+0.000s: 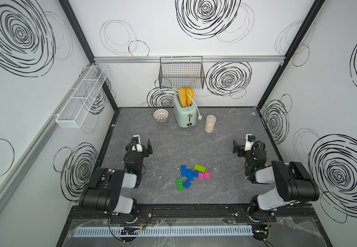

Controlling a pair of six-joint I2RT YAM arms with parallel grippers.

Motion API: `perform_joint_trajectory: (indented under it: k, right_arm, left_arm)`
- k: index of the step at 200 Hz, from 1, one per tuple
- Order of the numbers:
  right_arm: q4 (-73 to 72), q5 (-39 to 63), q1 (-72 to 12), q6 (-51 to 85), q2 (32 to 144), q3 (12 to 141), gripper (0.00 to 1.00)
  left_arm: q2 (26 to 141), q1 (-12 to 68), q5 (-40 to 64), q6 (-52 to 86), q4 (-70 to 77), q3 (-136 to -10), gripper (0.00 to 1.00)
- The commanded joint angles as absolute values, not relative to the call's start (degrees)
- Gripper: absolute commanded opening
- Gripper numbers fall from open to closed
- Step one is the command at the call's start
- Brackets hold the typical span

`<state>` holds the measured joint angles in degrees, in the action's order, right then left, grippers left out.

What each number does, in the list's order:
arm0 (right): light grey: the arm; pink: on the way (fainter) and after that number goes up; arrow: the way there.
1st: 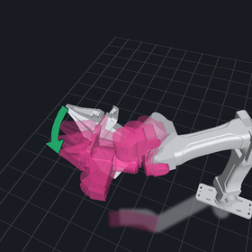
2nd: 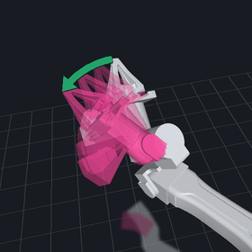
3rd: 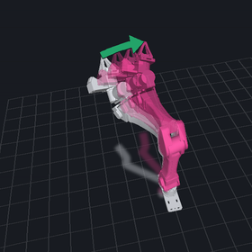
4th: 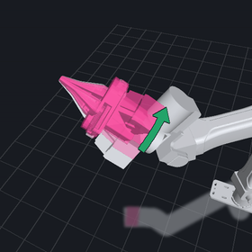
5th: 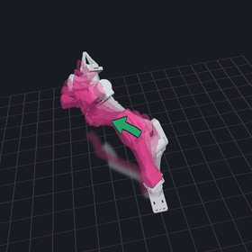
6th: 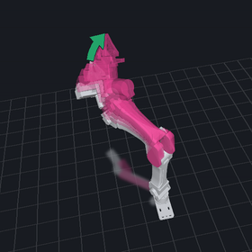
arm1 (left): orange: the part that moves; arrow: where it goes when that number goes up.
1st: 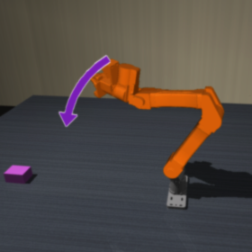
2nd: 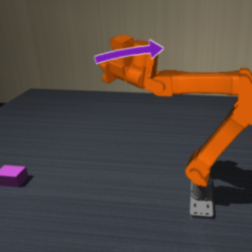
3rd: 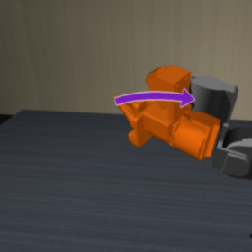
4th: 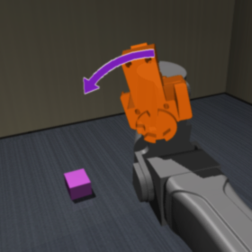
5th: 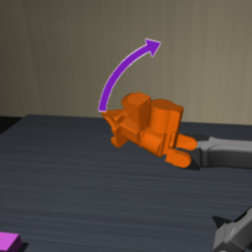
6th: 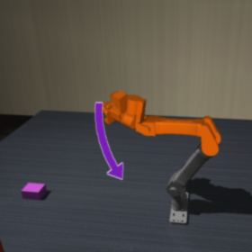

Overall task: Assemble a heart with lego
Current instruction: Pick up the lego brick from the center of the board.

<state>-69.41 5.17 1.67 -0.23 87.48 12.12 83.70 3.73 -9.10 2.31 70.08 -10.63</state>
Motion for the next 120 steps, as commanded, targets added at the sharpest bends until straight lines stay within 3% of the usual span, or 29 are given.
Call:
perform_joint_trajectory:
  k: [1, 120]
  right_arm:
    - [-70.31, 5.49, 1.58, -0.35, 86.76, 12.78, 0.99]
    - [-70.32, 6.00, 1.82, -0.36, 86.76, 12.75, 0.99]
  left_arm:
    - [83.85, 3.37, -5.50, 0.36, 72.62, -12.35, 0.97]
    - [83.85, 2.55, -2.67, 0.26, 71.89, -12.66, 0.97]
